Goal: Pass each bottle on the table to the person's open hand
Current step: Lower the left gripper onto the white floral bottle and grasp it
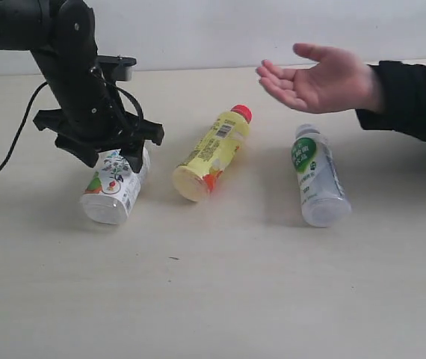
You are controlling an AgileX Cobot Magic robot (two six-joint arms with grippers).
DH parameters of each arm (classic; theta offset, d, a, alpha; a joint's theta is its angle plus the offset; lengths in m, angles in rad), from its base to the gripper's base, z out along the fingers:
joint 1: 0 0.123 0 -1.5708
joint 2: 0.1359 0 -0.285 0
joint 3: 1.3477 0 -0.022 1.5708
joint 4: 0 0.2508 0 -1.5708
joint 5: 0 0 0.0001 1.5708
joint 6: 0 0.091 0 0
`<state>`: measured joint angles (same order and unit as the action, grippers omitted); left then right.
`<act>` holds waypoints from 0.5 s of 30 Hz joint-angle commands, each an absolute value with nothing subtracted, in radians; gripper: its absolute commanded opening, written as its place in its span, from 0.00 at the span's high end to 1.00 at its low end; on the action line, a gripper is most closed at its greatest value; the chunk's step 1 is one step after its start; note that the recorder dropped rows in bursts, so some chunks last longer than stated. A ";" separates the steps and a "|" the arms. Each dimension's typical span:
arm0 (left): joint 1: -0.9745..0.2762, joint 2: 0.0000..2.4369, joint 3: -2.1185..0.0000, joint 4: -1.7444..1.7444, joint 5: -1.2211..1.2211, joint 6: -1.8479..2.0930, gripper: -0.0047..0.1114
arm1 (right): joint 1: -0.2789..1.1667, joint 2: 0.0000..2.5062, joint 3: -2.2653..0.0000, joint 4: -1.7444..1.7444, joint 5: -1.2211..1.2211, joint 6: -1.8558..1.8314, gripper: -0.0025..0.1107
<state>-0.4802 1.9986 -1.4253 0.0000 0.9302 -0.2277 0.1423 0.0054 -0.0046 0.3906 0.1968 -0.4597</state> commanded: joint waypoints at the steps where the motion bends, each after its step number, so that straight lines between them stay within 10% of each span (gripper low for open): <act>1: -0.478 1.988 -1.420 -0.018 0.905 -0.212 0.39 | 0.145 0.000 0.000 0.393 0.194 -0.459 0.98; 15: -0.478 2.068 -1.420 -0.013 0.850 -0.216 0.39 | 0.145 0.000 0.000 0.393 0.194 -0.459 0.98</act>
